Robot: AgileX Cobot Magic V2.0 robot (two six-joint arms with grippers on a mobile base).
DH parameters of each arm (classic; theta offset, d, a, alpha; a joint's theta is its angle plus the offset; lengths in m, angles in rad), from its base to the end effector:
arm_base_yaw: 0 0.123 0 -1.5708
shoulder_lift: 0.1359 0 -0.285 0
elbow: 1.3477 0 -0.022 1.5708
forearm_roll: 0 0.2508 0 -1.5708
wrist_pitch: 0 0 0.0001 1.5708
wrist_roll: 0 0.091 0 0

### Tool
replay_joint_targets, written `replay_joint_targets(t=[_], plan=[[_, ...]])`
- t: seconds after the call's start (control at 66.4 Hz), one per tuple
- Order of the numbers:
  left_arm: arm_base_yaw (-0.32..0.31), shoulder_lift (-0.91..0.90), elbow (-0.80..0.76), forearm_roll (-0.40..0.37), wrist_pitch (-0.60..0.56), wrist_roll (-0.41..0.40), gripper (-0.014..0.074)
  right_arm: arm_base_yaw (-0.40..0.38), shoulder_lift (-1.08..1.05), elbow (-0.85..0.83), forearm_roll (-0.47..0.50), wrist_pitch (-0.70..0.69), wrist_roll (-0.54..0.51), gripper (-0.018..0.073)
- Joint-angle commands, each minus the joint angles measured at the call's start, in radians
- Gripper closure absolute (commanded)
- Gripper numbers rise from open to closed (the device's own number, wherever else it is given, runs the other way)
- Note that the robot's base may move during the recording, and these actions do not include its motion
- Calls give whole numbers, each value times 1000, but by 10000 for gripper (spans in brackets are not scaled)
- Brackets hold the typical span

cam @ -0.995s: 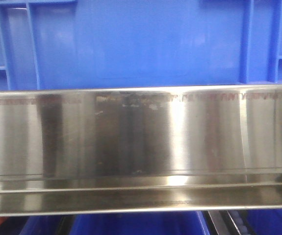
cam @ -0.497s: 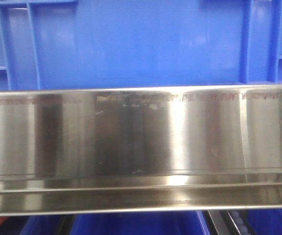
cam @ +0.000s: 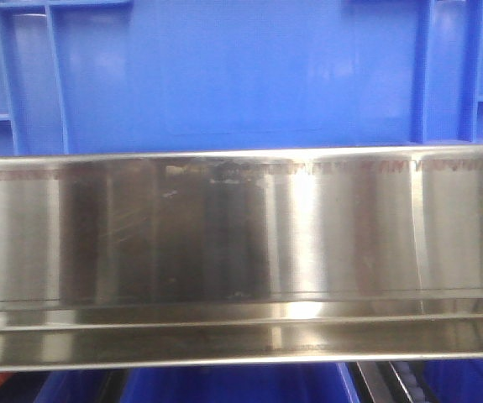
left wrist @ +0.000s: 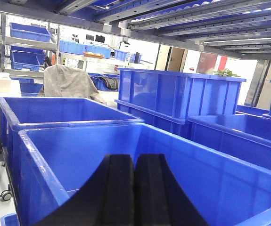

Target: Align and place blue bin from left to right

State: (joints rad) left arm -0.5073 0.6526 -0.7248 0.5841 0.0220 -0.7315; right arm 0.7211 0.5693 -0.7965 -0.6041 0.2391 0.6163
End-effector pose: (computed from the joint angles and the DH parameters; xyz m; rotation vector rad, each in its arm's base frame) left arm 0.1171 -0.0638 0.3994 0.2496 1.4294 -0.5292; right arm 0.0864 0.0596 0.4166 -0.3964 1.4216 0.5106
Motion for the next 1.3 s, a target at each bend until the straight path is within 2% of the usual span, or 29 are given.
replay_joint_targets(t=[0.0,1.281], plan=[[-5,-6,4,5,-11,-1,707,0,-6,2,-13,-17,-7,638],[-5,-6,4,5,-11,-1,707,0,-6,2,-13,-68,-7,638]])
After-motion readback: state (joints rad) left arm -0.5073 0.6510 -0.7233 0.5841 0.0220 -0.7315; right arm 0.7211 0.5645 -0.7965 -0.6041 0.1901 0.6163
